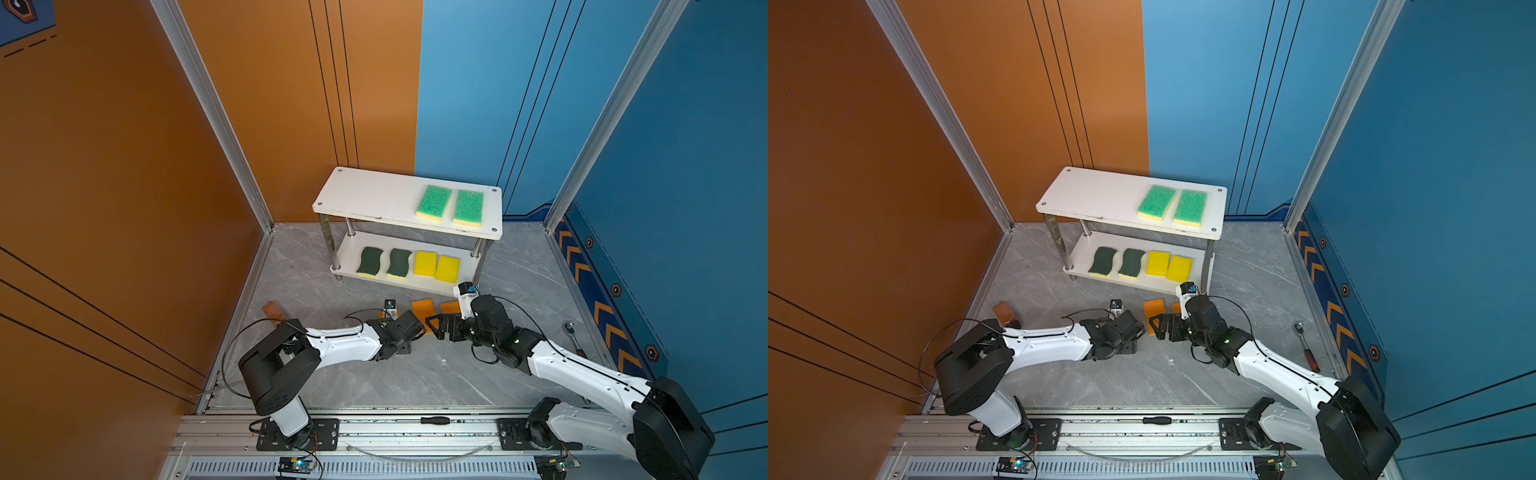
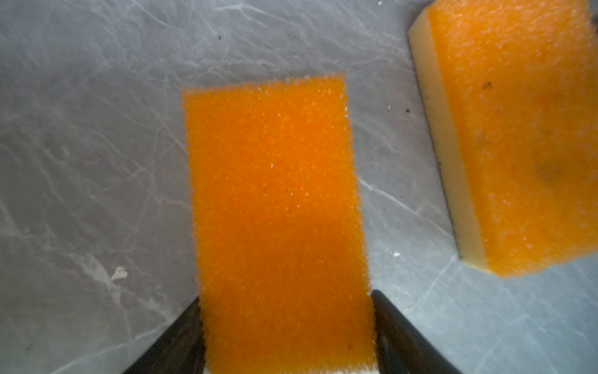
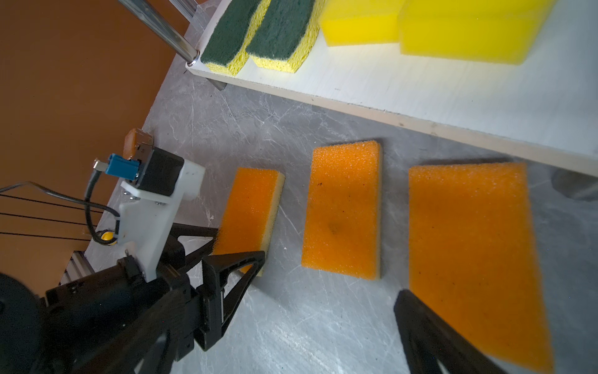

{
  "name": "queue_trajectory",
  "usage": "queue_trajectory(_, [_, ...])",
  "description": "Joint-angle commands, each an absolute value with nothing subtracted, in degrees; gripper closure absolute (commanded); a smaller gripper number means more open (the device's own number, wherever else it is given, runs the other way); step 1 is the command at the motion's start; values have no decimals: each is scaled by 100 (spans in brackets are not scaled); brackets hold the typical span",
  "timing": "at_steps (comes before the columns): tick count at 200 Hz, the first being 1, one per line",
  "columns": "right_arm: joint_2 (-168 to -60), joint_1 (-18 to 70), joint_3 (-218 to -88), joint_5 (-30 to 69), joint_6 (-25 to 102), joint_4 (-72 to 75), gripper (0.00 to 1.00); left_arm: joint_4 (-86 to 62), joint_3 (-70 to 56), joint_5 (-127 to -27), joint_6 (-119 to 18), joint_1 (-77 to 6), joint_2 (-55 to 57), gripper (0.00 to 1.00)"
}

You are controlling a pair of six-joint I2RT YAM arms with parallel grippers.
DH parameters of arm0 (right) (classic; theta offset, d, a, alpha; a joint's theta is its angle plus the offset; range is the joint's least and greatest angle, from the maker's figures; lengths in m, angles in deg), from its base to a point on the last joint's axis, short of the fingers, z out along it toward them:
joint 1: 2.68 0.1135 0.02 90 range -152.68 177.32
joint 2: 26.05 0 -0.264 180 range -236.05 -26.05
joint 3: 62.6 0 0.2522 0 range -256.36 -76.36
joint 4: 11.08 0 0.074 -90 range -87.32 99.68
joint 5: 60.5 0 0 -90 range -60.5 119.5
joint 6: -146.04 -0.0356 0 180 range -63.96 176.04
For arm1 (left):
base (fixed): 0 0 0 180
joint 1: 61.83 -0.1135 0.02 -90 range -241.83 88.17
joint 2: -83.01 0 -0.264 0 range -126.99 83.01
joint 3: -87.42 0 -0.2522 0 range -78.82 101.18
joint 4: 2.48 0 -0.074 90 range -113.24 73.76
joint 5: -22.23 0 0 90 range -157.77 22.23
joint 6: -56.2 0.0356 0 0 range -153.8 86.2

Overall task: Place and organize the cleaning sponges onto the shelf
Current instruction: 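Lift the orange sponge with the left gripper toward the shelf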

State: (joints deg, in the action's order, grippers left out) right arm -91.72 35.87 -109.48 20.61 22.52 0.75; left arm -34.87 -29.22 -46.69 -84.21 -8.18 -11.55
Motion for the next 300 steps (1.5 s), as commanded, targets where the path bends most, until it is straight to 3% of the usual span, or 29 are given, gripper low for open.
queue_trajectory(1, [-9118,3539,-10879,2154,2177,215,0,-3781,-2805,-4465,-8398,-768,-1235,25])
queue_trajectory(300, [-9285,3533,-10856,2132,2123,134,0,-4206,-2760,-4159,-7969,-673,-516,38])
